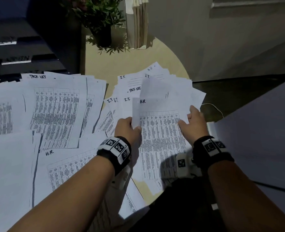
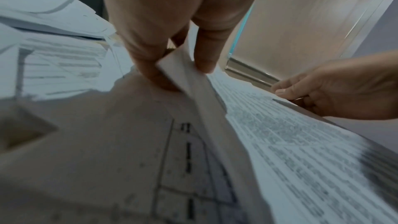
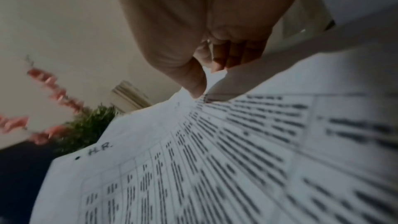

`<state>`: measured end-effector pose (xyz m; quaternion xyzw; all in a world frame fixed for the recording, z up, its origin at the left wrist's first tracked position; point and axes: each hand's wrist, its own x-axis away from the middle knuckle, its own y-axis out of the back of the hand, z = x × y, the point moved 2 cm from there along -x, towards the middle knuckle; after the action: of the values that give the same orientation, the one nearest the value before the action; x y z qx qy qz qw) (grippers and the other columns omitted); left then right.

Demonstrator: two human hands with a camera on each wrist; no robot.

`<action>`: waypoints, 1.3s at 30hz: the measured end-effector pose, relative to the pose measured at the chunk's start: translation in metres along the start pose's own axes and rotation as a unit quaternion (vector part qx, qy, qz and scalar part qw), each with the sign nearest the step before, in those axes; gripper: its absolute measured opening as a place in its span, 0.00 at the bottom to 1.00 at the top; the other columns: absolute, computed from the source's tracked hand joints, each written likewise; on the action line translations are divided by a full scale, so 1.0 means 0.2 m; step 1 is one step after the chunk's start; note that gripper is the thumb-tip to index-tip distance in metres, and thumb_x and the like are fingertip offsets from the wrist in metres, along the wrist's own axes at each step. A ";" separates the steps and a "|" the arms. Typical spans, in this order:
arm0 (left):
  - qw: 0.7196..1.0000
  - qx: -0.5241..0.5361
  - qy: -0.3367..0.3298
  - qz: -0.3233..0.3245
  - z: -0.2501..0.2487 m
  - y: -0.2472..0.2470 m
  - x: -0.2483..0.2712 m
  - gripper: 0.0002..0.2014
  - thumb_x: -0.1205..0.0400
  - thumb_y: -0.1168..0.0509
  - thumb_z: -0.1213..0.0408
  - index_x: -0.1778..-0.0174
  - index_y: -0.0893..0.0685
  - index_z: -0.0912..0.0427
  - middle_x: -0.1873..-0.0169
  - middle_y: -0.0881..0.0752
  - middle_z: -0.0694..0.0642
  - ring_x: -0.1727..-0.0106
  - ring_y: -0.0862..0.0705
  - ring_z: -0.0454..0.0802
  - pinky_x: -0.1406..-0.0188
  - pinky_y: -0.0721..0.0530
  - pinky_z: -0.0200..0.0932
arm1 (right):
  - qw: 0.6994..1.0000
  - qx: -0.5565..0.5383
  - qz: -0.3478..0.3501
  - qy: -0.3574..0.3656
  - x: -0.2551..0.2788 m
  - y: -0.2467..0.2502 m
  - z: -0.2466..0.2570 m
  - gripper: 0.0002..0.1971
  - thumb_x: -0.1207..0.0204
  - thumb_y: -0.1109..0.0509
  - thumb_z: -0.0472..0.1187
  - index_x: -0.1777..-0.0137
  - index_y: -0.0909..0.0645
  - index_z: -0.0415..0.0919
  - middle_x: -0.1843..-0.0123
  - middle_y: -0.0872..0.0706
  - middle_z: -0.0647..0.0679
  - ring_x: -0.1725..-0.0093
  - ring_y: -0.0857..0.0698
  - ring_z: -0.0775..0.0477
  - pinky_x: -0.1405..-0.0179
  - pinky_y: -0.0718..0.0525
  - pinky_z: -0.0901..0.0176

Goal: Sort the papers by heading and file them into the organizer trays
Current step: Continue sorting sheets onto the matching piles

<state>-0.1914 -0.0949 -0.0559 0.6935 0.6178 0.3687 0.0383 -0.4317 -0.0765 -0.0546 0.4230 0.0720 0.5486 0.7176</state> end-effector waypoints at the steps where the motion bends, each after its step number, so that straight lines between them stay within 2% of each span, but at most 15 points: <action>1: 1.000 0.026 0.002 -0.002 0.01 0.01 0.00 0.07 0.22 0.30 0.63 0.49 0.15 0.52 0.61 0.10 0.58 0.60 0.10 0.60 0.59 0.10 0.57 | 1.000 -0.030 -0.005 0.000 -0.01 0.01 -0.01 0.31 0.21 0.30 0.41 0.19 0.35 0.42 0.34 0.24 0.46 0.32 0.23 0.43 0.30 0.25 0.51; 3: 0.997 0.071 0.011 -0.015 0.03 0.03 0.01 0.09 0.25 0.26 0.62 0.51 0.17 0.49 0.61 0.10 0.57 0.58 0.10 0.61 0.56 0.10 0.62 | 0.998 -0.063 0.011 0.005 -0.01 0.01 -0.01 0.22 0.20 0.30 0.40 0.28 0.27 0.42 0.51 0.25 0.59 0.44 0.23 0.50 0.42 0.26 0.58; 4: 0.997 0.077 0.011 -0.021 0.04 0.04 0.01 0.11 0.25 0.25 0.63 0.49 0.18 0.52 0.58 0.10 0.56 0.56 0.10 0.58 0.54 0.10 0.57 | 0.997 -0.070 0.020 0.013 0.00 0.00 0.00 0.16 0.20 0.29 0.40 0.34 0.24 0.42 0.58 0.28 0.61 0.49 0.24 0.52 0.47 0.26 0.59; 7: 0.996 0.077 0.005 -0.048 0.07 0.08 -0.01 0.16 0.26 0.23 0.54 0.54 0.17 0.61 0.62 0.13 0.51 0.61 0.15 0.50 0.57 0.17 0.43 | 0.997 -0.072 0.022 0.022 -0.01 0.00 -0.01 0.06 0.21 0.30 0.40 0.57 0.23 0.40 0.65 0.25 0.52 0.61 0.25 0.47 0.59 0.27 0.56; 11: 0.994 0.070 0.036 -0.081 0.13 0.13 -0.03 0.12 0.21 0.28 0.57 0.67 0.20 0.56 0.68 0.16 0.52 0.63 0.18 0.52 0.50 0.14 0.53 | 0.997 -0.075 -0.029 0.013 -0.02 0.06 -0.04 0.08 0.19 0.32 0.37 0.43 0.17 0.35 0.49 0.15 0.45 0.49 0.17 0.45 0.47 0.23 0.59; 17: 0.994 0.071 0.010 -0.080 0.19 0.14 0.02 0.09 0.20 0.32 0.70 0.64 0.22 0.54 0.68 0.20 0.52 0.66 0.23 0.50 0.58 0.21 0.42 | 0.972 -0.229 -0.040 -0.022 -0.01 0.06 -0.06 0.09 0.18 0.32 0.35 0.41 0.15 0.43 0.43 0.11 0.48 0.44 0.14 0.47 0.41 0.20 0.55; 20: 0.997 0.067 -0.006 -0.034 0.19 0.12 0.06 0.15 0.20 0.37 0.78 0.66 0.24 0.53 0.71 0.23 0.52 0.70 0.27 0.48 0.64 0.24 0.39 | 0.955 -0.295 -0.016 -0.033 -0.01 0.04 -0.05 0.07 0.20 0.30 0.37 0.50 0.14 0.50 0.45 0.09 0.51 0.42 0.12 0.47 0.33 0.18 0.45; 23: 0.998 0.042 0.011 0.052 0.19 0.08 0.09 0.19 0.28 0.49 0.87 0.70 0.26 0.57 0.77 0.25 0.58 0.79 0.24 0.53 0.76 0.25 0.39 | 0.949 -0.315 -0.009 -0.027 0.00 0.04 -0.03 0.09 0.20 0.30 0.35 0.47 0.14 0.49 0.45 0.08 0.49 0.42 0.11 0.45 0.34 0.17 0.42; 25: 0.997 0.016 0.016 0.079 0.17 0.08 0.06 0.19 0.33 0.50 0.86 0.70 0.23 0.57 0.76 0.20 0.63 0.76 0.18 0.60 0.75 0.18 0.50 | 0.955 -0.296 -0.016 -0.009 0.02 0.06 -0.03 0.09 0.20 0.29 0.35 0.49 0.14 0.51 0.46 0.08 0.50 0.43 0.10 0.46 0.35 0.16 0.40; 26: 0.998 -0.003 0.013 0.061 0.16 0.09 0.04 0.21 0.33 0.48 0.85 0.69 0.19 0.55 0.72 0.16 0.61 0.68 0.15 0.62 0.66 0.13 0.55 | 0.962 -0.272 -0.023 0.006 0.02 0.06 -0.04 0.09 0.20 0.30 0.36 0.49 0.14 0.51 0.47 0.08 0.50 0.44 0.11 0.46 0.35 0.16 0.40; 28: 0.999 -0.041 0.010 -0.008 0.12 0.13 0.00 0.19 0.25 0.42 0.80 0.56 0.13 0.51 0.56 0.11 0.54 0.50 0.13 0.57 0.42 0.15 0.52 | 0.979 -0.200 -0.033 0.030 0.04 0.08 -0.06 0.10 0.20 0.31 0.34 0.46 0.17 0.51 0.46 0.10 0.50 0.44 0.12 0.46 0.37 0.15 0.43; 29: 0.997 -0.061 0.008 -0.036 0.09 0.15 -0.02 0.15 0.21 0.38 0.76 0.48 0.13 0.52 0.51 0.11 0.53 0.44 0.14 0.55 0.38 0.18 0.47 | 0.983 -0.176 -0.034 0.030 0.04 0.08 -0.06 0.12 0.20 0.32 0.32 0.42 0.20 0.49 0.43 0.13 0.50 0.41 0.15 0.48 0.37 0.17 0.50; 33: 0.987 -0.139 0.011 -0.082 0.03 0.18 -0.10 0.05 0.19 0.32 0.63 0.53 0.21 0.59 0.61 0.20 0.53 0.48 0.16 0.59 0.57 0.28 0.42 | 0.979 -0.202 -0.008 0.016 0.06 0.05 -0.07 0.36 0.18 0.36 0.25 0.17 0.40 0.54 0.30 0.30 0.59 0.28 0.32 0.62 0.29 0.32 0.61; 36: 0.991 -0.086 0.041 -0.095 0.04 0.17 -0.12 0.16 0.21 0.28 0.56 0.43 0.21 0.60 0.56 0.19 0.52 0.51 0.20 0.53 0.53 0.27 0.41 | 0.994 -0.096 -0.041 0.022 0.02 0.05 -0.08 0.17 0.18 0.35 0.32 0.30 0.23 0.42 0.35 0.16 0.48 0.35 0.17 0.47 0.35 0.21 0.54; 39: 0.990 -0.068 0.027 -0.124 0.05 0.16 -0.11 0.15 0.23 0.25 0.55 0.50 0.23 0.58 0.60 0.19 0.50 0.57 0.20 0.51 0.57 0.27 0.40 | 0.994 -0.075 -0.065 0.038 0.00 0.04 -0.09 0.08 0.19 0.34 0.37 0.42 0.18 0.38 0.44 0.15 0.42 0.45 0.15 0.39 0.39 0.16 0.47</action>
<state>-0.1593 -0.1175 -0.0566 0.5974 0.6732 0.4207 0.1136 -0.4474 -0.0662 -0.0602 0.3413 0.0851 0.5202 0.7783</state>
